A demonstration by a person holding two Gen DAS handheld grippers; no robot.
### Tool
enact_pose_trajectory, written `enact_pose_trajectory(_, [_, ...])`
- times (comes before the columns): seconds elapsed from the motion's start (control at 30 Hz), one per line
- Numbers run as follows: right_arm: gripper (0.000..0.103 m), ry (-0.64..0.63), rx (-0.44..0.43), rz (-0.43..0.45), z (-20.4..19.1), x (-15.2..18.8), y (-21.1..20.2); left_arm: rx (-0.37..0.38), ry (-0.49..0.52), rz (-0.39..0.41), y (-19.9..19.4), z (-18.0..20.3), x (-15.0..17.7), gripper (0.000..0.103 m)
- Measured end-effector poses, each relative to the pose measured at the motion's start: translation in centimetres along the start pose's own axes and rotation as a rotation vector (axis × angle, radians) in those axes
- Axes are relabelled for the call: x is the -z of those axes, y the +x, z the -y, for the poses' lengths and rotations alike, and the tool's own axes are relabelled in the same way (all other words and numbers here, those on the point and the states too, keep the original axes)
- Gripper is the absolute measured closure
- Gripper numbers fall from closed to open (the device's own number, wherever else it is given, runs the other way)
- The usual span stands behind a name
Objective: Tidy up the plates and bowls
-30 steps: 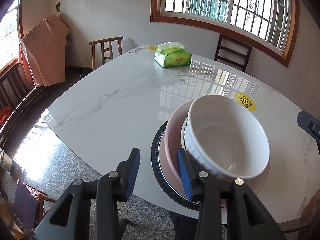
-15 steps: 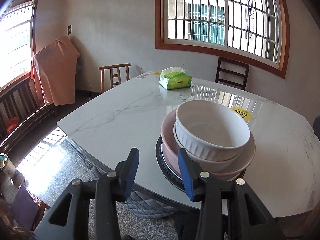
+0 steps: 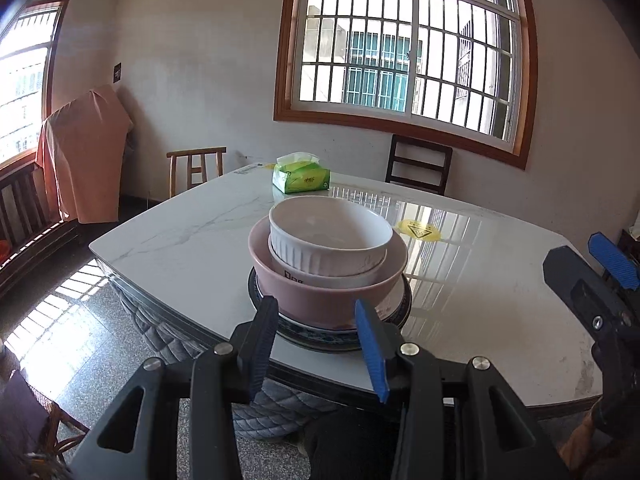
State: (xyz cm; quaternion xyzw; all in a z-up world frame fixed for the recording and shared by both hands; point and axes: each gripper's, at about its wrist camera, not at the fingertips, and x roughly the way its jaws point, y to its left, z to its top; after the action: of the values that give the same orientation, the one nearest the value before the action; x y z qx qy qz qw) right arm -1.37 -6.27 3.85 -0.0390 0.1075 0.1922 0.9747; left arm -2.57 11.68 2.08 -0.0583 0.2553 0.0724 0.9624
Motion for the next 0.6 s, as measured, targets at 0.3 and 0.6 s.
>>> enact_pose_trajectory(0.3, [0.0,0.026,0.005,0.02,-0.3,0.8,-1.7,-0.056,0.039,0.068,-2.8,1.2,0.1,0.049])
enact_pose_trajectory(0.6, [0.0,0.044,-0.003,0.015,0.2,1.1,-2.4,-0.078,0.06,0.074,-3.7,1.7,0.1,0.047])
